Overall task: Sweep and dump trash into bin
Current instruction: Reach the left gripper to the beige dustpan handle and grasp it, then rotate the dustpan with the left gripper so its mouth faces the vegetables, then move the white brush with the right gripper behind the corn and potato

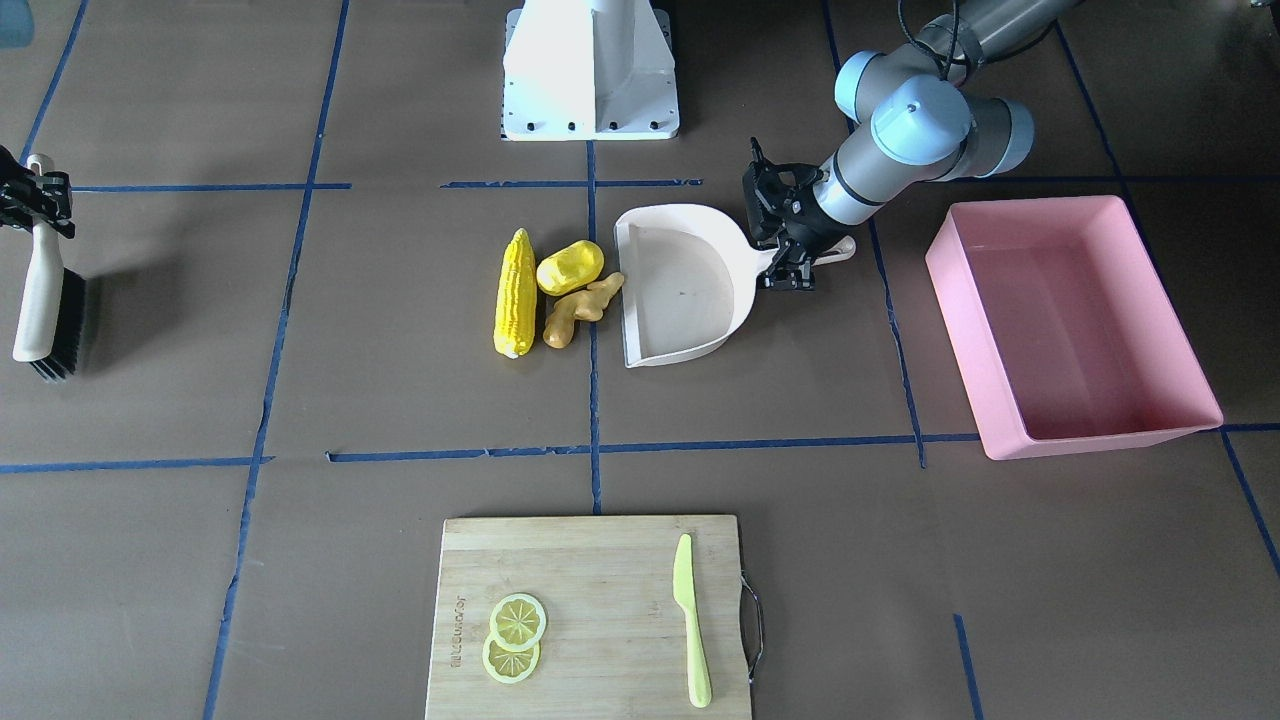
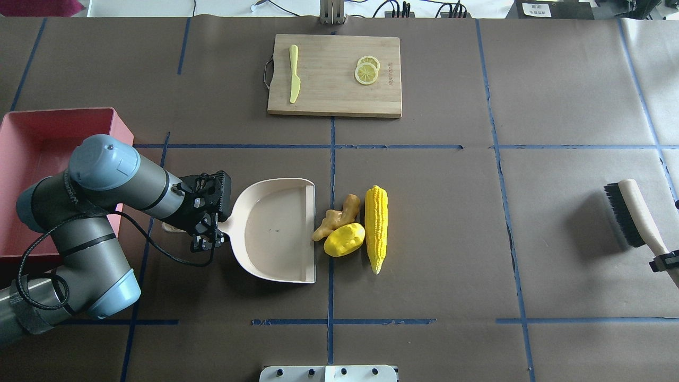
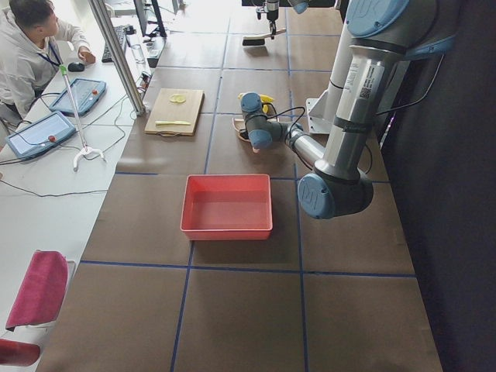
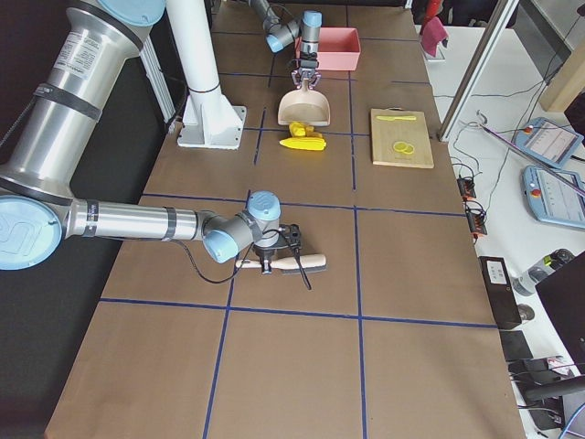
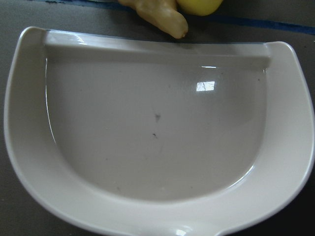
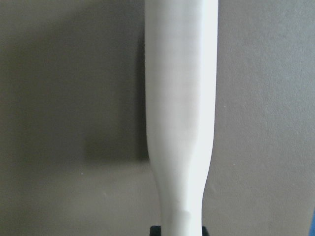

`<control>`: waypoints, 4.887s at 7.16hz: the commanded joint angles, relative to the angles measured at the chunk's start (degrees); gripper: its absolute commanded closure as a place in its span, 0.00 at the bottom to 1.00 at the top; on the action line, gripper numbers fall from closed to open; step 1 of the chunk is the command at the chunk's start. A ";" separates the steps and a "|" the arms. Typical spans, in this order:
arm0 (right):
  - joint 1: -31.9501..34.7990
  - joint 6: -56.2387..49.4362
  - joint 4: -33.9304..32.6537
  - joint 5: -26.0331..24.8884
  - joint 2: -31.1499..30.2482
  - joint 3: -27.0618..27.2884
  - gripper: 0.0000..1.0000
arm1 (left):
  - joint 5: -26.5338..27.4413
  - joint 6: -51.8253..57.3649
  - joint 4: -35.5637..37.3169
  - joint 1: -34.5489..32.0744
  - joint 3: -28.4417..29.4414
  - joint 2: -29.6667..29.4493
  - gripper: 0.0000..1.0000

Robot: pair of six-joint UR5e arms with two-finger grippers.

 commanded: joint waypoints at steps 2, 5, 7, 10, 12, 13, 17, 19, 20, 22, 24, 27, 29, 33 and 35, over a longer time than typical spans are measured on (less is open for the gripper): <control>0.00 0.00 0.00 -0.01 0.00 -0.01 1.00 | 1.36 0.53 0.10 -4.03 -0.74 0.29 0.77; 0.00 0.00 0.00 -0.01 -0.09 -0.01 1.00 | 1.10 4.47 3.68 -5.28 -1.62 0.20 0.94; 0.00 0.00 0.00 -0.01 -0.09 -0.01 1.00 | 1.10 7.89 16.81 -5.02 -7.92 -0.93 1.00; 0.00 0.00 0.00 -0.01 -0.09 -0.09 1.00 | 2.32 9.33 24.80 -2.04 -8.66 -4.54 1.00; 0.00 0.00 0.00 -0.01 -0.09 -0.09 1.00 | 4.87 9.32 24.62 0.16 -7.61 -4.55 1.00; 0.00 0.00 0.00 -0.01 -0.09 -0.09 1.00 | 4.87 9.06 24.62 0.25 -7.43 -4.72 1.00; 0.00 0.18 0.00 0.34 0.17 -0.01 1.00 | 4.79 6.70 24.45 1.47 -4.36 -6.91 1.00; -0.08 0.35 0.00 0.52 0.26 0.26 1.00 | 4.79 6.51 24.27 1.83 -3.91 -7.36 0.99; -0.17 2.79 0.09 0.60 0.52 0.52 1.00 | 4.79 6.51 24.27 1.83 -4.00 -7.36 0.99; -0.35 8.59 -0.43 1.65 2.36 2.71 1.00 | 4.79 6.51 24.27 1.83 -3.91 -7.36 0.99; -1.40 12.20 -0.53 4.28 5.34 3.94 1.00 | 4.70 6.16 22.96 1.83 -3.83 -7.27 0.99; -9.11 23.96 -0.61 3.42 8.34 8.07 1.00 | 4.70 5.37 21.63 1.83 -3.74 -7.18 0.99; -15.25 30.89 -0.70 1.23 10.88 10.53 1.00 | 4.70 5.37 21.63 1.83 -3.74 -7.09 0.99; -22.92 37.18 -12.17 -4.82 26.75 10.19 1.00 | 4.70 4.93 21.55 1.83 -3.82 -6.92 0.99; -26.61 39.53 -14.23 -7.04 32.84 9.06 1.00 | 4.70 3.88 20.06 1.83 -3.74 -6.66 0.99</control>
